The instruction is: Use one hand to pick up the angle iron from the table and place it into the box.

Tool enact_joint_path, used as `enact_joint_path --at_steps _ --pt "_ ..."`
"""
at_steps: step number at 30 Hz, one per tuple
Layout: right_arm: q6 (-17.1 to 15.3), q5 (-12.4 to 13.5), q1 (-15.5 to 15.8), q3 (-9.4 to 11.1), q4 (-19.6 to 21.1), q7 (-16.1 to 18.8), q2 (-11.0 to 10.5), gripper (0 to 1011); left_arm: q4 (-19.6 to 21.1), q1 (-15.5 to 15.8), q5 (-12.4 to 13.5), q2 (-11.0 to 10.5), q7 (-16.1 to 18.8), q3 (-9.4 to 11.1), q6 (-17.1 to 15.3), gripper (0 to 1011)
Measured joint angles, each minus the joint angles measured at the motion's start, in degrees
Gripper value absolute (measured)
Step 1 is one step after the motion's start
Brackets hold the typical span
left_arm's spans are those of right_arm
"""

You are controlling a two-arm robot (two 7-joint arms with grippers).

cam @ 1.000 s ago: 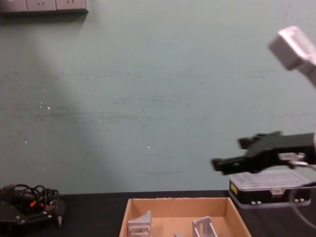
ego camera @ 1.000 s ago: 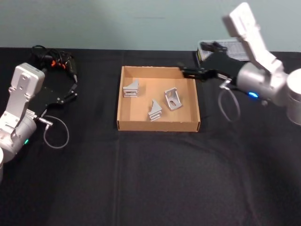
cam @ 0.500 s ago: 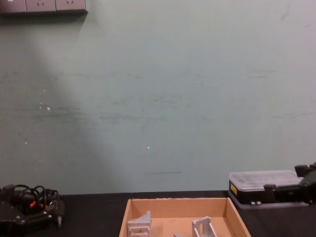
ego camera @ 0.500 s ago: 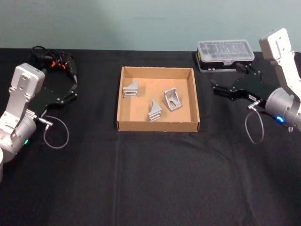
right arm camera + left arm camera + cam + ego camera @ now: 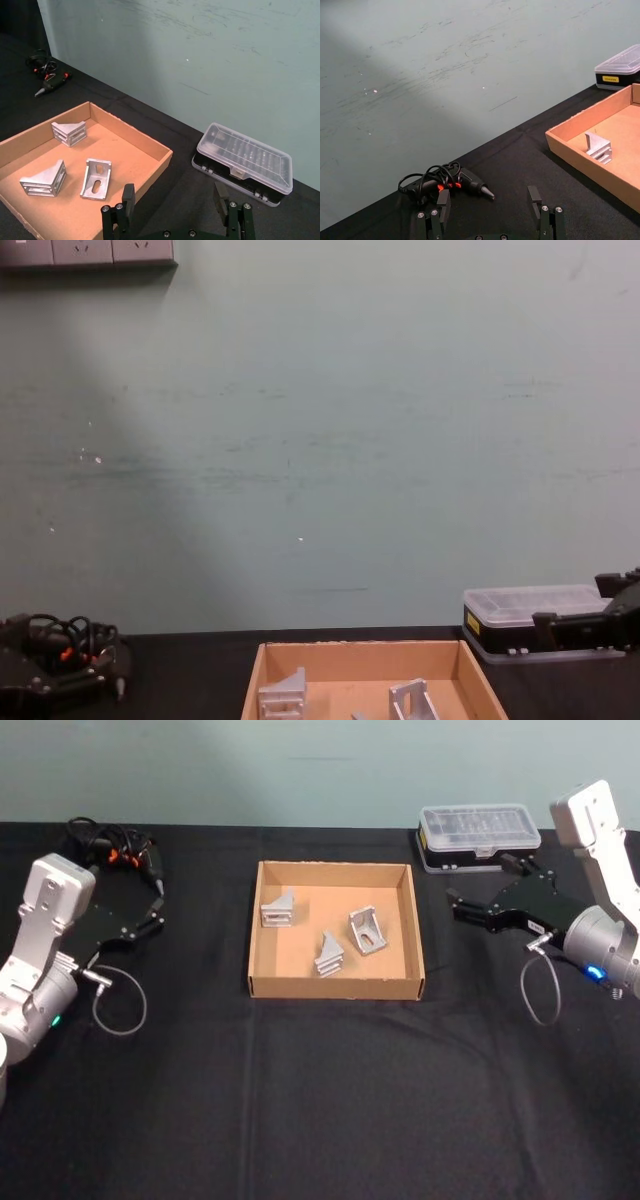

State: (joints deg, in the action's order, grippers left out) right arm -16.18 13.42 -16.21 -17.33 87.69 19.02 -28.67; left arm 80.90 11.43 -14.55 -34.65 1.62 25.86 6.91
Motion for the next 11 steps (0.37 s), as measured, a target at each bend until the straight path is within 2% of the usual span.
enact_joint_path --at_steps 11 --pt "0.0 0.0 -0.1 -0.1 0.1 0.0 0.0 1000 0.0 0.0 0.0 0.0 0.0 0.0 0.0 1000"
